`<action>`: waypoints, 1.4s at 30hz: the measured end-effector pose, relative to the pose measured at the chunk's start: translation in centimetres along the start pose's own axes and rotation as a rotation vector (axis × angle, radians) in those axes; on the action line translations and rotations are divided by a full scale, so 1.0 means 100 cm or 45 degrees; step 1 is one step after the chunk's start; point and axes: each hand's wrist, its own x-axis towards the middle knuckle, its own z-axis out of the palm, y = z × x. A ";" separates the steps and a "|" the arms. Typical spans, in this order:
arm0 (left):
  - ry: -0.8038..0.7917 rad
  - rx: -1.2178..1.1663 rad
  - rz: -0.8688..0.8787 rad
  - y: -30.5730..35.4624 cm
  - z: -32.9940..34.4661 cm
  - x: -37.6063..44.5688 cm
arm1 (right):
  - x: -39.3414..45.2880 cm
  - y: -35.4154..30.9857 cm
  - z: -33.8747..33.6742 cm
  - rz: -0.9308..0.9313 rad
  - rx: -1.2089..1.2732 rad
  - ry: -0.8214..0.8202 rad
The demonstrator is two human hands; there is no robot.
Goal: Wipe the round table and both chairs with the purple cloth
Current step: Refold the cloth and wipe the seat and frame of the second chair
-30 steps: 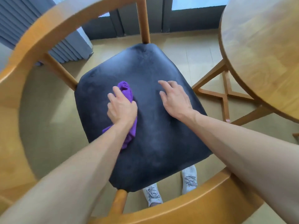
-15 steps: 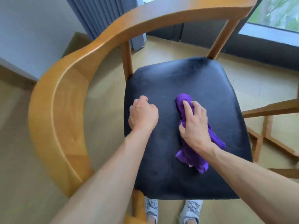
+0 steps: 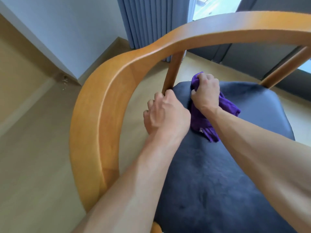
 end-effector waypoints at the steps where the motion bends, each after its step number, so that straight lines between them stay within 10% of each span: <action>1: 0.001 -0.022 0.000 0.004 -0.003 0.005 | -0.005 0.000 0.000 -0.053 0.031 -0.025; 9: 0.047 0.070 0.192 0.018 0.000 0.044 | -0.122 -0.040 -0.025 -0.852 0.499 -0.472; 13: -0.008 0.145 0.224 0.013 0.007 0.049 | -0.187 -0.035 -0.037 -1.124 0.346 -0.954; 18: -0.087 0.223 0.208 0.003 0.018 0.037 | -0.193 -0.016 -0.053 -1.635 0.213 -1.008; 24: -0.170 0.386 0.242 0.002 0.018 0.031 | -0.135 -0.066 -0.022 -0.444 0.115 -0.586; 31: -0.234 0.546 0.290 0.000 0.020 0.024 | -0.252 -0.076 -0.032 -1.376 0.039 -1.029; 42: -0.393 0.554 0.600 -0.010 0.058 0.007 | -0.264 0.113 -0.111 -1.676 0.100 -0.915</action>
